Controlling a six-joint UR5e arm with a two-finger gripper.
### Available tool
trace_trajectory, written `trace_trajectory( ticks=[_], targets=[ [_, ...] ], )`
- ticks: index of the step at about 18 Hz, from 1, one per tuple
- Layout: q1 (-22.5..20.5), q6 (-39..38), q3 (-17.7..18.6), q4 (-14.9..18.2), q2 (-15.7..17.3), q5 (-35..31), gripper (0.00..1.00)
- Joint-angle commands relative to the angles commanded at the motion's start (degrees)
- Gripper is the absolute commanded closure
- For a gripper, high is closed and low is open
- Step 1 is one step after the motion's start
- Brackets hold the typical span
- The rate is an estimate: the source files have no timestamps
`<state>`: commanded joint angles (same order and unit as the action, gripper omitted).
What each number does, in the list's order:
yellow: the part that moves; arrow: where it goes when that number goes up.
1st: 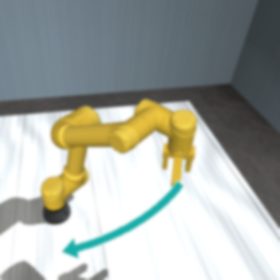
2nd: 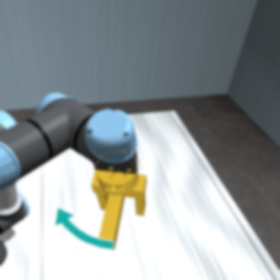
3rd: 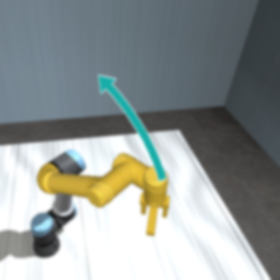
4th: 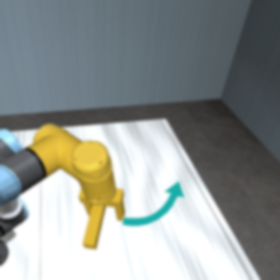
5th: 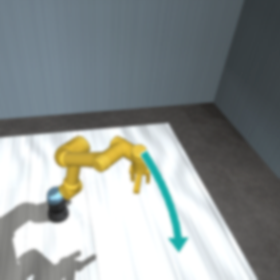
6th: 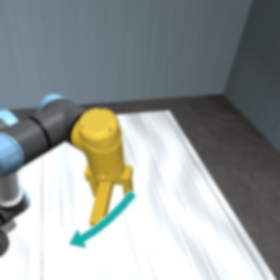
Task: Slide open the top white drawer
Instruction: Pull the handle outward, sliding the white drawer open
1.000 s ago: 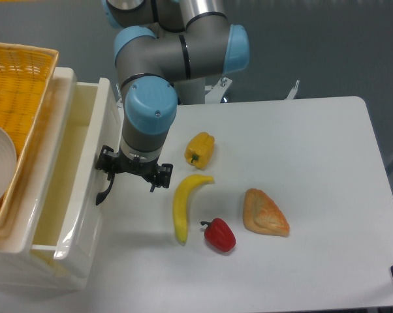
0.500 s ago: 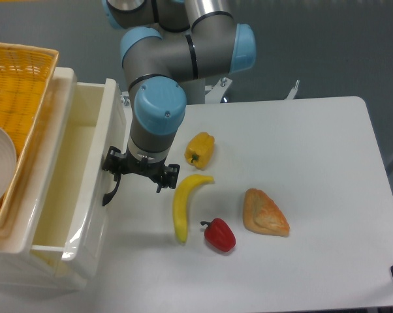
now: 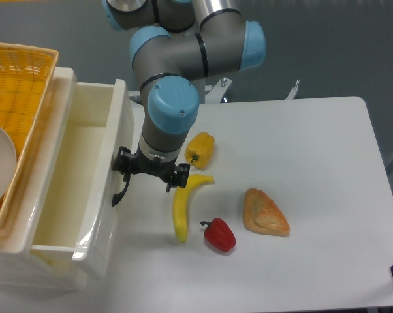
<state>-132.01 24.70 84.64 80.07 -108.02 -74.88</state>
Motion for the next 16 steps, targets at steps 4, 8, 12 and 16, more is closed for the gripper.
trace_trajectory(
  ticks=[4,8,12,16],
  targets=[
    [-0.7,0.1,-0.1,-0.1,-0.1,0.0,0.00],
    [-1.2,0.1,-0.1,-0.2,-0.3,0.0,0.00],
    [-2.0,1.2,-0.1,0.0,-0.3,0.0,0.00],
    [-2.9,1.3,-0.1,0.0,-0.4,-0.4,0.00]
  ],
)
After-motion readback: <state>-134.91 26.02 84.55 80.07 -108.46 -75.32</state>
